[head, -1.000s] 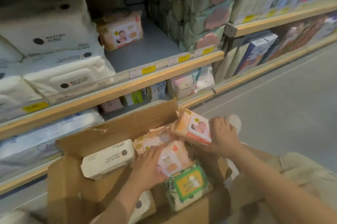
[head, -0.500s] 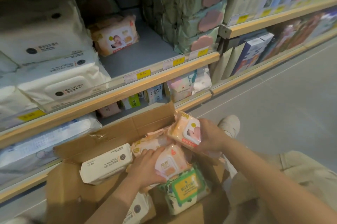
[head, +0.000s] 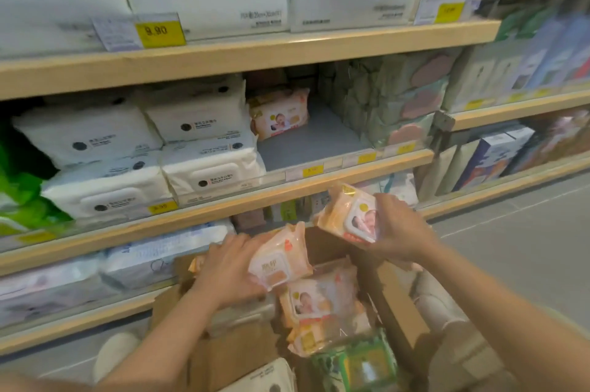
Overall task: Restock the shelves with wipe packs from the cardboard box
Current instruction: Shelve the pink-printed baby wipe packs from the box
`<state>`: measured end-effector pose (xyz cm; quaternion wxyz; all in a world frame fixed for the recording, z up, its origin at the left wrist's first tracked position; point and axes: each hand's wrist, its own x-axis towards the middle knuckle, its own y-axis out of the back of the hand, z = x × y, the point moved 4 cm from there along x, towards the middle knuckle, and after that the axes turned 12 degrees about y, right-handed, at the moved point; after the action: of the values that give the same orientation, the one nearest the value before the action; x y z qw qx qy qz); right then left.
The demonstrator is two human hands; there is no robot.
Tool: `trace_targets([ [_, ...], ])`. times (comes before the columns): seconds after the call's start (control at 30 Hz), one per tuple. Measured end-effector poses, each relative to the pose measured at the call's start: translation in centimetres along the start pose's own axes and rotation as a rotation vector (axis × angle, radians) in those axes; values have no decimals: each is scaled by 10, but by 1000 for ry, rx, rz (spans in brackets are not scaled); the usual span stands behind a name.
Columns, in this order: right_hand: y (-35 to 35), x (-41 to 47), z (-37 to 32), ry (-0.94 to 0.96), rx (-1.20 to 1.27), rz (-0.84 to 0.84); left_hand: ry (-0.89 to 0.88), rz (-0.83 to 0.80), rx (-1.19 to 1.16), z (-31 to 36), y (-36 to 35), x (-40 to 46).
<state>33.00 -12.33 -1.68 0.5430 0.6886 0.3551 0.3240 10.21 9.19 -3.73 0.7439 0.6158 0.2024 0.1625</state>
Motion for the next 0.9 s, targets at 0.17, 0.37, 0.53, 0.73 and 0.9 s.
trace_targets([
  [0.17,54,58,-32,151,-197,124,8,233,26,-36,71,21],
  [0.37,75,148,-51,255,-339,290,33,364,41,-76,102,46],
  [0.53,61,214,-60,363,-449,294,60,313,33,-89,98,74],
  [0.73,13,255,-62,315,-337,-66,29,293,25,-93,96,84],
  [0.9,25,260,-57,249,19,-163,32,292,25,-92,97,83],
])
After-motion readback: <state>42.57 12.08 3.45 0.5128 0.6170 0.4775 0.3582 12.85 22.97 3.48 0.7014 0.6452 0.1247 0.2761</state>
